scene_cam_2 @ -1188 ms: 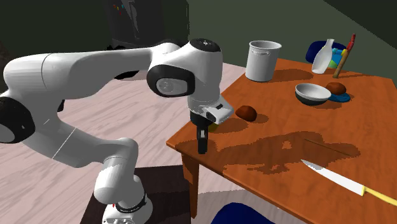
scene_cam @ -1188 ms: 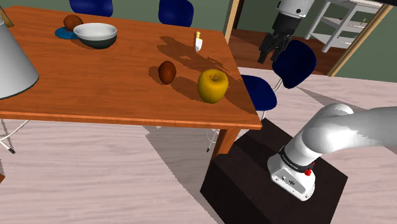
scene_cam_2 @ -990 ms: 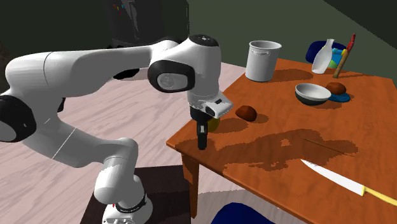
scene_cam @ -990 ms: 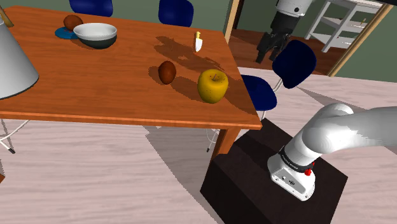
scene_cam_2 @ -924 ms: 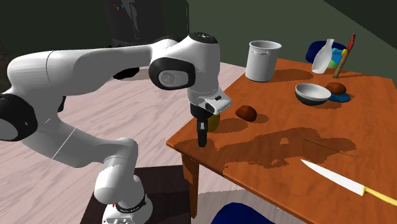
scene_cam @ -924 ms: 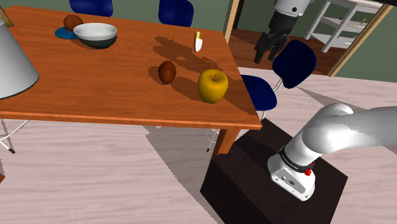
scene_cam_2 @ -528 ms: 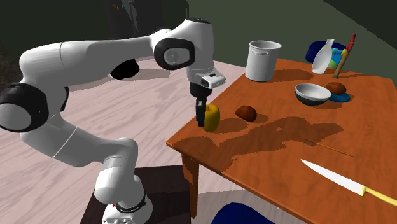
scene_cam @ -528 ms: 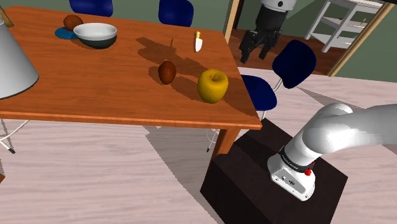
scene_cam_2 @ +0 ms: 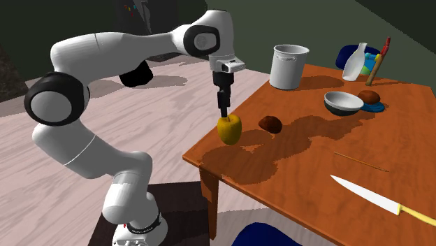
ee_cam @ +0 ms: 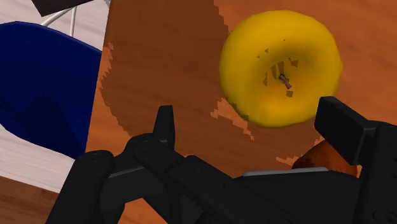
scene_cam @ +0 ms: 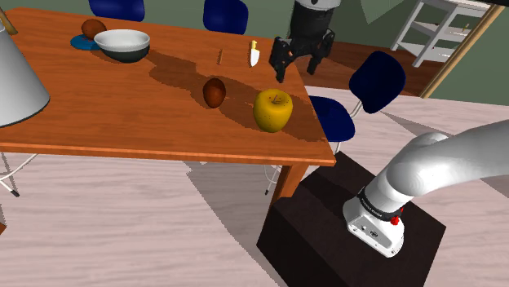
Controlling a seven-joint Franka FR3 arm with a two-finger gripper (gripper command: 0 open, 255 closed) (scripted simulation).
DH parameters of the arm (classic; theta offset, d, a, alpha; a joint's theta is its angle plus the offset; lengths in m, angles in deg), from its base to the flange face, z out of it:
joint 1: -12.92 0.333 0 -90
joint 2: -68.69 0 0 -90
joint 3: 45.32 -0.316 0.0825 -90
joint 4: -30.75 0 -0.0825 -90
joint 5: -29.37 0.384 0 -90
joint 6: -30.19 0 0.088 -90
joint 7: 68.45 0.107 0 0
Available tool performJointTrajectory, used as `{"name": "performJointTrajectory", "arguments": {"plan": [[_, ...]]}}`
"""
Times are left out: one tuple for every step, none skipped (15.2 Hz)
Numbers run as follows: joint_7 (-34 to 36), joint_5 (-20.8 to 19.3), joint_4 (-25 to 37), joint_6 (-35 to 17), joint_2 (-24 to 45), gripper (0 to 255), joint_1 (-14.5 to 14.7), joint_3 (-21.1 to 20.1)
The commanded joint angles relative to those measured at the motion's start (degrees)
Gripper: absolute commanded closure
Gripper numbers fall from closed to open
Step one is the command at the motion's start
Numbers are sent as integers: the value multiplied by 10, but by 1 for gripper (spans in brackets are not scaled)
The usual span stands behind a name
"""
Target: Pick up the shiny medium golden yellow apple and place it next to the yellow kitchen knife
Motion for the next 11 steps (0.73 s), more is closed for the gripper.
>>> {"name": "performJointTrajectory", "arguments": {"plan": [[55,-14,36,2,36,0,-9,-47],[80,-25,57,6,57,0,-16,-71],[91,-30,66,8,66,0,-19,-81],[90,-29,57,1,64,0,-18,-80],[90,-28,47,-7,62,0,-17,-79],[89,-27,37,-15,59,0,-17,-78],[88,-26,28,-22,57,0,-16,-78],[87,-25,18,-30,55,0,-15,-77],[87,-24,9,-37,54,0,-15,-77],[86,-23,-5,-49,51,0,-14,-76],[86,-23,-5,-49,51,0,-14,-76]]}}
